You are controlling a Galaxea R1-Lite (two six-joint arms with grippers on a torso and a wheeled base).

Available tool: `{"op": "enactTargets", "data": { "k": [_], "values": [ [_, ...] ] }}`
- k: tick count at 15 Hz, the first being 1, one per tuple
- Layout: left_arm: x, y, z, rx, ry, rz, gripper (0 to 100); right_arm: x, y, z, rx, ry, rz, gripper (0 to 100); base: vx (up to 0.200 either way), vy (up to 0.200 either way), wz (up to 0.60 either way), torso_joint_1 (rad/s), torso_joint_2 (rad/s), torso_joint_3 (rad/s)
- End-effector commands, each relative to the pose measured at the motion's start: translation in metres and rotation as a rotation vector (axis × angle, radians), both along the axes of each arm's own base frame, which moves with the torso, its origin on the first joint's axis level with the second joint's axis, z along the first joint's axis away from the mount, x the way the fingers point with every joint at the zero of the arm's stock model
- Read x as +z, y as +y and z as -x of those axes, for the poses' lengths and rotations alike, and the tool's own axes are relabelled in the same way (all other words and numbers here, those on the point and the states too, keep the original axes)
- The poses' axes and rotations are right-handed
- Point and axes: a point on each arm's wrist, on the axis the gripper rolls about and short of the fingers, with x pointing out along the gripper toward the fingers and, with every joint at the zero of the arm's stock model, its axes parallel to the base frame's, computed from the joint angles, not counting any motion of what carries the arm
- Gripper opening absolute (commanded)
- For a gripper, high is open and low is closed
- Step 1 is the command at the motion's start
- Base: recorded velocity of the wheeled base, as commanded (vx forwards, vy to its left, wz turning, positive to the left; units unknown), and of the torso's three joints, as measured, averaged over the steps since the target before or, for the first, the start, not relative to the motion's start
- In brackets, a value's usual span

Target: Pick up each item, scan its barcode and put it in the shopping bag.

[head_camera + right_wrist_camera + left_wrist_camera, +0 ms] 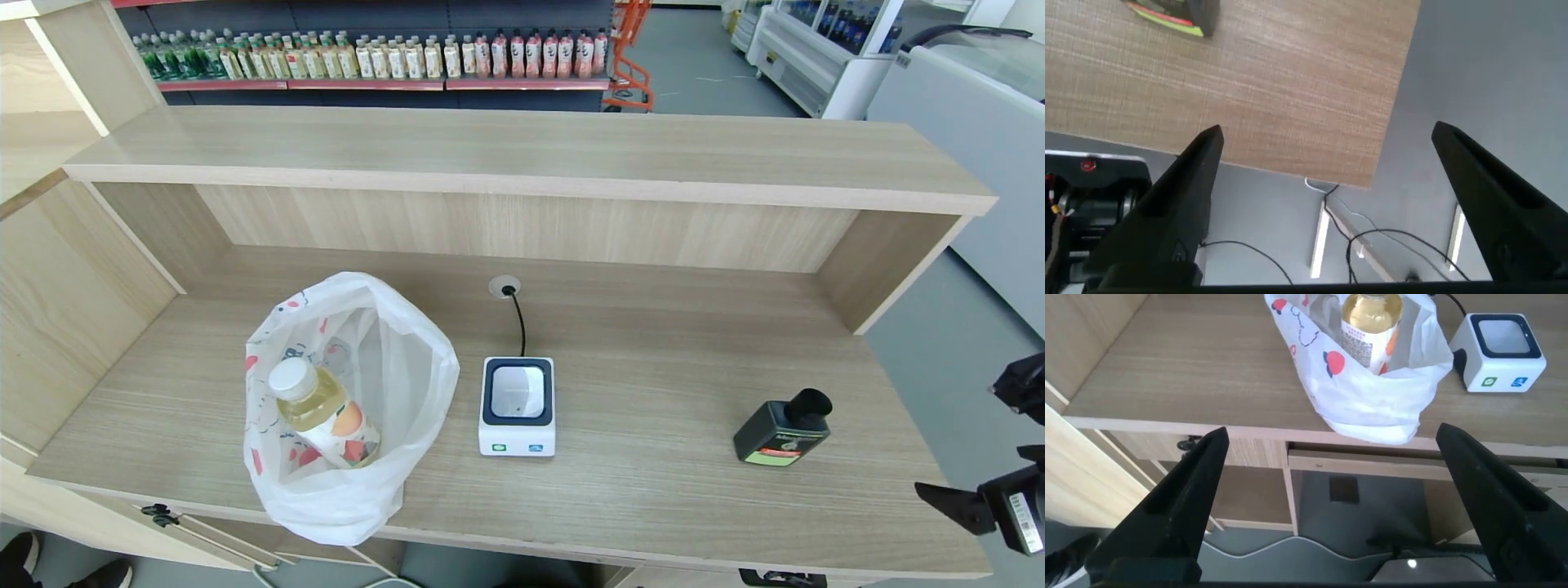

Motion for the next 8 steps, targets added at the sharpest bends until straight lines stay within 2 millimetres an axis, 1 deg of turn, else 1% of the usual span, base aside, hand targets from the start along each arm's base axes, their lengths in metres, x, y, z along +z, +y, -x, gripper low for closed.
{"op": "enactTargets", "data": {
  "k": [1,4,6,8],
  "values": [
    [0.000,0.000,0.000,0.000,0.001,-0.001,100,-0.014,-0.001,-0.029,0.045,0.029,0.011,100,0.000,0.000,0.00,0.000,0.00,0.000],
    [0.000,0.000,0.000,0.000,0.001,-0.001,100,-0.029,0.006,-0.048,0.149,0.005,0.024,100,0.000,0.000,0.00,0.000,0.00,0.000],
    [0.000,0.000,0.000,0.000,0.001,0.001,100,-0.033,0.010,-0.055,0.191,-0.010,0.008,100,0.000,0.000,0.00,0.000,0.00,0.000],
    [0.000,0.000,0.000,0.000,0.001,0.001,100,-0.038,0.014,-0.059,0.256,0.013,0.004,100,0.000,0.000,0.00,0.000,0.00,0.000]
  ]
}}
